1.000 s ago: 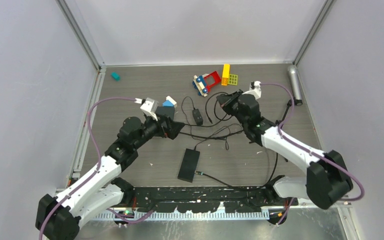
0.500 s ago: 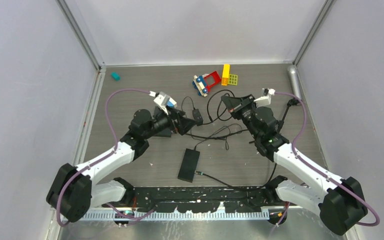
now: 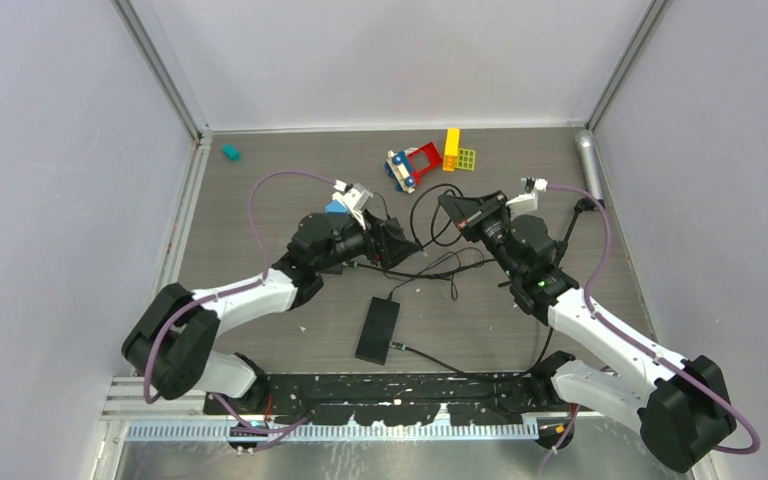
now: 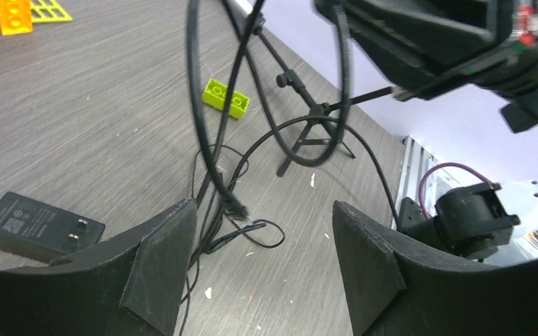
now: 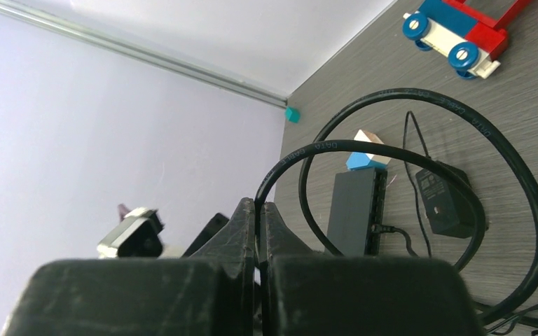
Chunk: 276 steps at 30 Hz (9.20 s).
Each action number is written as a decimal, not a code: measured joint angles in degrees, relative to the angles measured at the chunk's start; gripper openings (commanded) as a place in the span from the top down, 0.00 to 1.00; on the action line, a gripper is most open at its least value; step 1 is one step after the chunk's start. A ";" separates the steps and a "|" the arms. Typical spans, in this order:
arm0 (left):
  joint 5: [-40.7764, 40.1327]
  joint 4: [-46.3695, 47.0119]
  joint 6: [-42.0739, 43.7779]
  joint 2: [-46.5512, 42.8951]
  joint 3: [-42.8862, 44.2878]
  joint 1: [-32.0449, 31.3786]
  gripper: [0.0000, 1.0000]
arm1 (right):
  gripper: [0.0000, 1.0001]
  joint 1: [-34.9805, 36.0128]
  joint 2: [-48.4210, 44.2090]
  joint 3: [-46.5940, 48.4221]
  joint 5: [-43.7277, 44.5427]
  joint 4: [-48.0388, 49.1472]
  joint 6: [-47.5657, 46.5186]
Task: Insert the plug into the switch port
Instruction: Pick up the connector from the center of the board.
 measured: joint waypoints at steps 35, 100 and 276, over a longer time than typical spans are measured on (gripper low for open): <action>-6.25 -53.13 13.62 -11.82 18.36 -3.89 1.00 | 0.48 -0.15 -23.12 0.90 -6.62 -26.53 -41.55; -18.71 -84.87 13.40 -22.69 23.28 -33.86 0.96 | 0.95 29.44 -4.72 7.37 -33.38 -34.25 -102.42; -1.31 -55.74 70.07 -43.71 9.29 -33.90 0.33 | 0.99 27.10 -0.37 27.28 -40.61 -59.52 -85.83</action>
